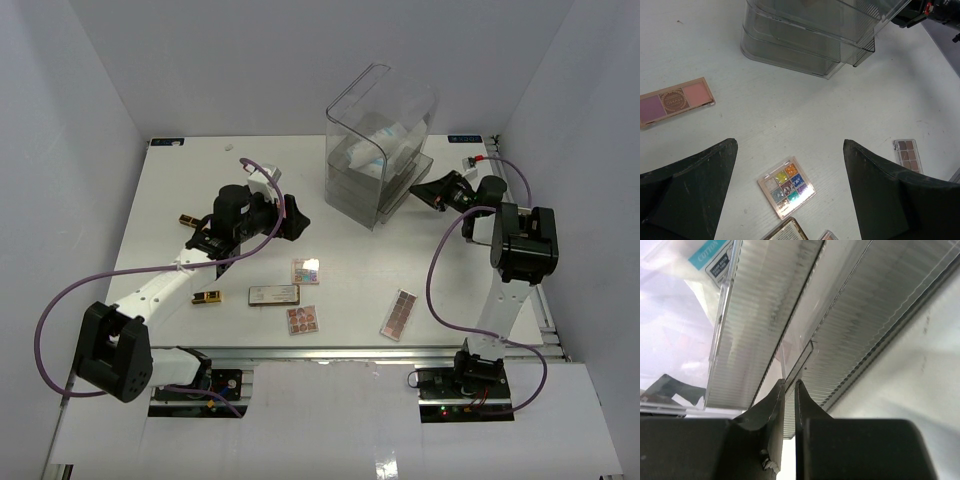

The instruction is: Organize the makeup

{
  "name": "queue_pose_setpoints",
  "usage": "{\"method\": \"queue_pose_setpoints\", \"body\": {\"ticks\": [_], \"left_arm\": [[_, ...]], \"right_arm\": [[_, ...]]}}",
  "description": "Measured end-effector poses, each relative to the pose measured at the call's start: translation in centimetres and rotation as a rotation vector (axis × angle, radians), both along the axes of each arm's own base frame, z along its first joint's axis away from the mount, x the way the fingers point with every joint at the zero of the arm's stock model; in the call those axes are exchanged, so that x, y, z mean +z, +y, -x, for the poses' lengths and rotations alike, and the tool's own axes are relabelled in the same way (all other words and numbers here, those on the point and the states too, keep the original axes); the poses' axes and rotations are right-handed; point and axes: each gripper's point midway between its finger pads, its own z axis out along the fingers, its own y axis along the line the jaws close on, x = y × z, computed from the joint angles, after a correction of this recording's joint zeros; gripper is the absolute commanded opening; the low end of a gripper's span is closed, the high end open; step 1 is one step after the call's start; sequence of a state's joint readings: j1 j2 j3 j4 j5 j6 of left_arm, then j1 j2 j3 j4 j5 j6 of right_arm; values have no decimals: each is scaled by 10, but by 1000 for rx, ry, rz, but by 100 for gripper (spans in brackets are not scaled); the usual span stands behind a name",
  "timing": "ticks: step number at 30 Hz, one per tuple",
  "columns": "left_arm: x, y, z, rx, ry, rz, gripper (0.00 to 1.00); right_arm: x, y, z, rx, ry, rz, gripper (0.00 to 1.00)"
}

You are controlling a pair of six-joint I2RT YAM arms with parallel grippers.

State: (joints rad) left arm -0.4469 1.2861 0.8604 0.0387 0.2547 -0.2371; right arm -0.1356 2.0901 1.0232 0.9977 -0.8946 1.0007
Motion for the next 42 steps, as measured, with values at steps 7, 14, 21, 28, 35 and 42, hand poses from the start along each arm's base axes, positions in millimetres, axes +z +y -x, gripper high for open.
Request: {"method": "queue_pose_setpoints", "body": {"ticks": [7, 14, 21, 28, 35, 42], "left_arm": [[2, -1, 1, -7, -3, 4, 98], [7, -1, 3, -13, -12, 13, 98], [11, -2, 5, -17, -16, 23, 98], [15, -2, 6, -19, -26, 28, 98], [18, -1, 7, -20, -32, 31, 98], [31, 0, 11, -21, -63, 46, 98]], "right_arm": [[-1, -25, 20, -17, 15, 26, 8], [-3, -40, 37, -24, 32, 46, 8], [-5, -49, 46, -25, 45, 60, 16], [-9, -53, 44, -12, 12, 123, 60], [-18, -60, 55, 12, 31, 201, 72], [10, -63, 82, 116, -85, 424, 74]]}}
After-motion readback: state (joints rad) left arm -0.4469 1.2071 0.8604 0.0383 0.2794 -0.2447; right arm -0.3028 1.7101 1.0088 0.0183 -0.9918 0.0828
